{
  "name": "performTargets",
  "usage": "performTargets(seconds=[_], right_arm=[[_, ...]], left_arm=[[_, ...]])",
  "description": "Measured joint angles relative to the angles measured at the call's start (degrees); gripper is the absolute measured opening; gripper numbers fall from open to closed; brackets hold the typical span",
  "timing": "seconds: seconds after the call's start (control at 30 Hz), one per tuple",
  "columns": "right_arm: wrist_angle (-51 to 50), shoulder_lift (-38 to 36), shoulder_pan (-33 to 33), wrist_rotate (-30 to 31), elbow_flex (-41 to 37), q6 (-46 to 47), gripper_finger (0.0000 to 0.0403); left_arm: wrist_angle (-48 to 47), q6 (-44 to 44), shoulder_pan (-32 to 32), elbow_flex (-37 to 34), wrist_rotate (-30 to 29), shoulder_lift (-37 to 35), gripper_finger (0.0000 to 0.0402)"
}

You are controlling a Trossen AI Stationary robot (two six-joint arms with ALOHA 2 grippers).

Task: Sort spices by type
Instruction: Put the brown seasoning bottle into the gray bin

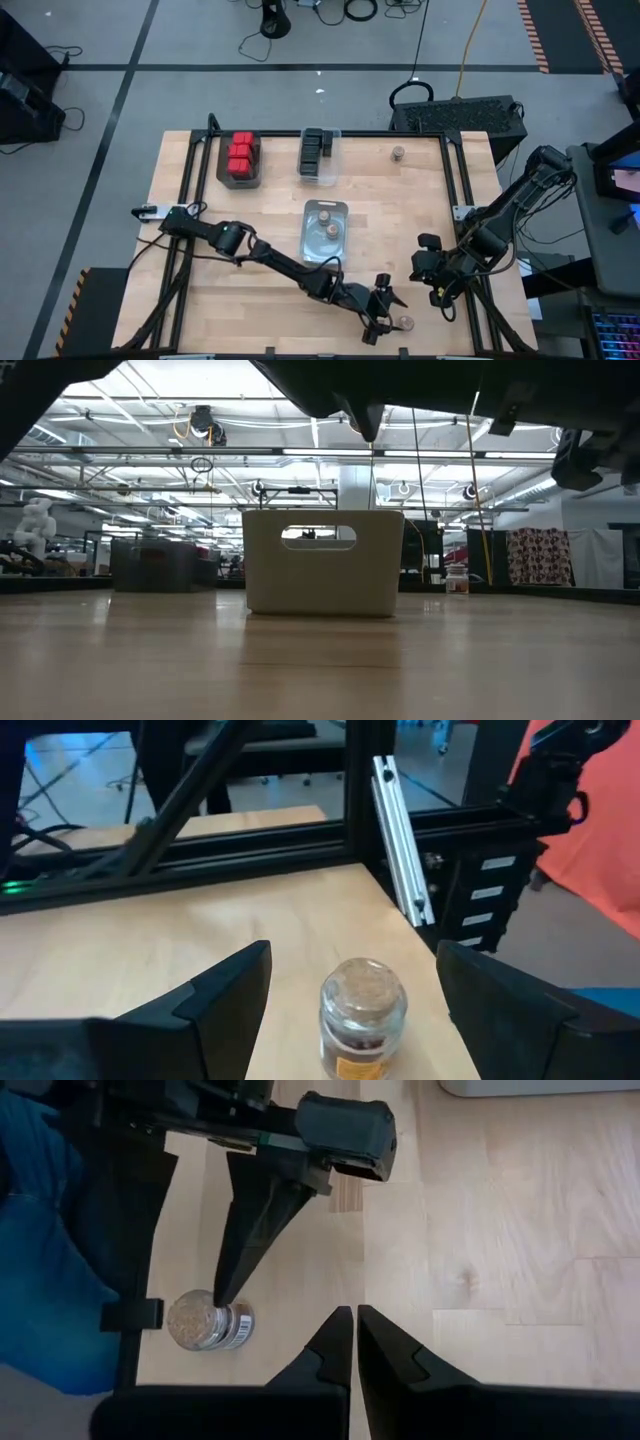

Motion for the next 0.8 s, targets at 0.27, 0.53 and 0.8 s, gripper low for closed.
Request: performTargets(seconds=[0.27,0.53,0.8], right_arm=[[0.00,0.00,-0.03,0.03,0.00,0.07,0.0000],[0.43,0.00,-0.17,0.14,0.02,0.76,0.0000],[0.50,0.02,-0.15,0.12,0.02,-0.38,0.0000]], left_arm=[[-1.29,2.66,-2.56,1.28,-7.20,0.23,0.0290],[-11.00,3.02,-2.95,16.42,-7.07,8.45,0.0290],[-10.84,2.62,-2.41,18.64,-6.75,9.31,0.0290]])
